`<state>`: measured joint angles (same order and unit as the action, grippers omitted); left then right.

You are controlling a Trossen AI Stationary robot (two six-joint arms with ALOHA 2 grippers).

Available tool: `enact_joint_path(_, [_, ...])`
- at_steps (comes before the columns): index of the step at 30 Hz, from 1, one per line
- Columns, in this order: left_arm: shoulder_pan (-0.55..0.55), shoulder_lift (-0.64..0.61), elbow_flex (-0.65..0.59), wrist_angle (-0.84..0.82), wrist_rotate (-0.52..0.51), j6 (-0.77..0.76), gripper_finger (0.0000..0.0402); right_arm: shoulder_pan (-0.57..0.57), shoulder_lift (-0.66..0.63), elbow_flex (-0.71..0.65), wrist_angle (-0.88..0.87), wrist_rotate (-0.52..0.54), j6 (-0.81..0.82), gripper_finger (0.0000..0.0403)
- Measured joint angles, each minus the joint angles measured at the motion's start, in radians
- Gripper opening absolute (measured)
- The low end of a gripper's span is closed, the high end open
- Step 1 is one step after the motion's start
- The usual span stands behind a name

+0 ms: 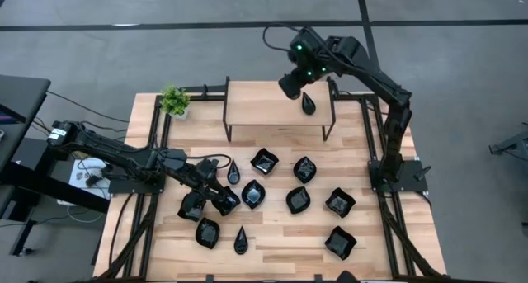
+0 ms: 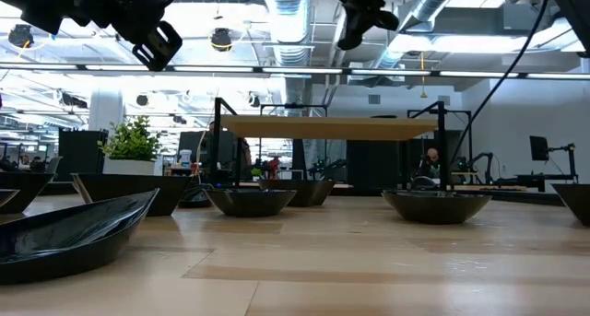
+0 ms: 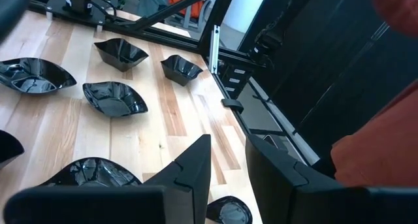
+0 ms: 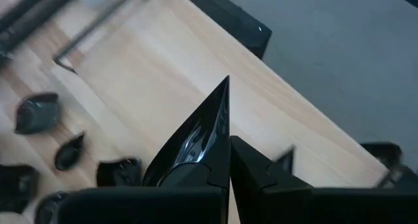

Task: Pick & Place Mini shaped plates
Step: Stack the black drop shaped plate on top of the black drop shaped plate on the shelf

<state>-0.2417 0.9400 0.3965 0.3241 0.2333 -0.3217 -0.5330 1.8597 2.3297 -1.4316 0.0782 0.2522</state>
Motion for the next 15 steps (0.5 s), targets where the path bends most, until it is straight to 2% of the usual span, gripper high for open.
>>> enact_joint_path(15, [0.0,0.0,0.0,0.011,0.0,-0.021,0.0097,-0.079,-0.002,-0.001,-0.085,0.001,-0.072,0.0])
